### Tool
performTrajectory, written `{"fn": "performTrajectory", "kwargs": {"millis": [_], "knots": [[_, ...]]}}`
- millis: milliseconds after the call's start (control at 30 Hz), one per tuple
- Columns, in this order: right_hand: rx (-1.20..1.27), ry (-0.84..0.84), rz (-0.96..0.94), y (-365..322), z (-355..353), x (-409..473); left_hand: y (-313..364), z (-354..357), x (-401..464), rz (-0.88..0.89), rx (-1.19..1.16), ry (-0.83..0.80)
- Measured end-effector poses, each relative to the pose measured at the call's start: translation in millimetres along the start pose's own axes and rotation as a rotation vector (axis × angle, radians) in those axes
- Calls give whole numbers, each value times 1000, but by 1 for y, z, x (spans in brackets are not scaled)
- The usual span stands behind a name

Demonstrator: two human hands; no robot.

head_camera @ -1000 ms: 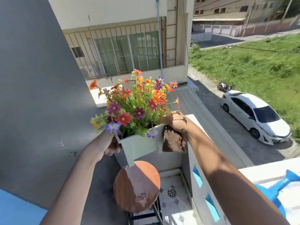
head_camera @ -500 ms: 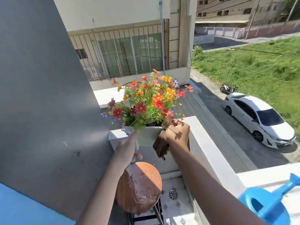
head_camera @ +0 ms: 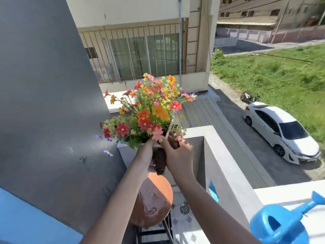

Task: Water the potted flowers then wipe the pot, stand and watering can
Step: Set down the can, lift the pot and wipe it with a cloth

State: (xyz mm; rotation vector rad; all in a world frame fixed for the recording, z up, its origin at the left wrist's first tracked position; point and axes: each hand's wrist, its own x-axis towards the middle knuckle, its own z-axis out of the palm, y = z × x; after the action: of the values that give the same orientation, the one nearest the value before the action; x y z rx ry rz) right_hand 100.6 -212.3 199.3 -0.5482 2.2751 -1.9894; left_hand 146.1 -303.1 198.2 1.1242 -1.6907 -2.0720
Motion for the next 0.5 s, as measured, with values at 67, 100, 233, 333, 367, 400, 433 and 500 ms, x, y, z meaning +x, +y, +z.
{"fn": "performTrajectory", "kwargs": {"millis": [67, 100, 233, 333, 367, 400, 433, 500], "knots": [[37, -110, -85, -6, -5, -4, 2, -9, -1, -22, -30, -2], [42, -166, -136, -7, -7, -4, 3, -14, -2, -37, -27, -6], [-9, -225, -265, -7, -6, 8, 2, -34, 4, -69, -10, -79], [-40, -123, -352, -5, 0, 37, 6, -40, 0, -40, -89, -158], [-29, -93, -333, -5, 1, 49, 7, -41, -3, -26, -131, -186], [-43, -60, -323, -2, 1, 60, 8, -41, -7, -19, -173, -207], [-73, -17, -341, 2, 1, 70, 8, -42, -9, -17, -214, -217], [-147, 57, -378, 15, 2, 82, 8, -44, -12, -11, -282, -239]]}}
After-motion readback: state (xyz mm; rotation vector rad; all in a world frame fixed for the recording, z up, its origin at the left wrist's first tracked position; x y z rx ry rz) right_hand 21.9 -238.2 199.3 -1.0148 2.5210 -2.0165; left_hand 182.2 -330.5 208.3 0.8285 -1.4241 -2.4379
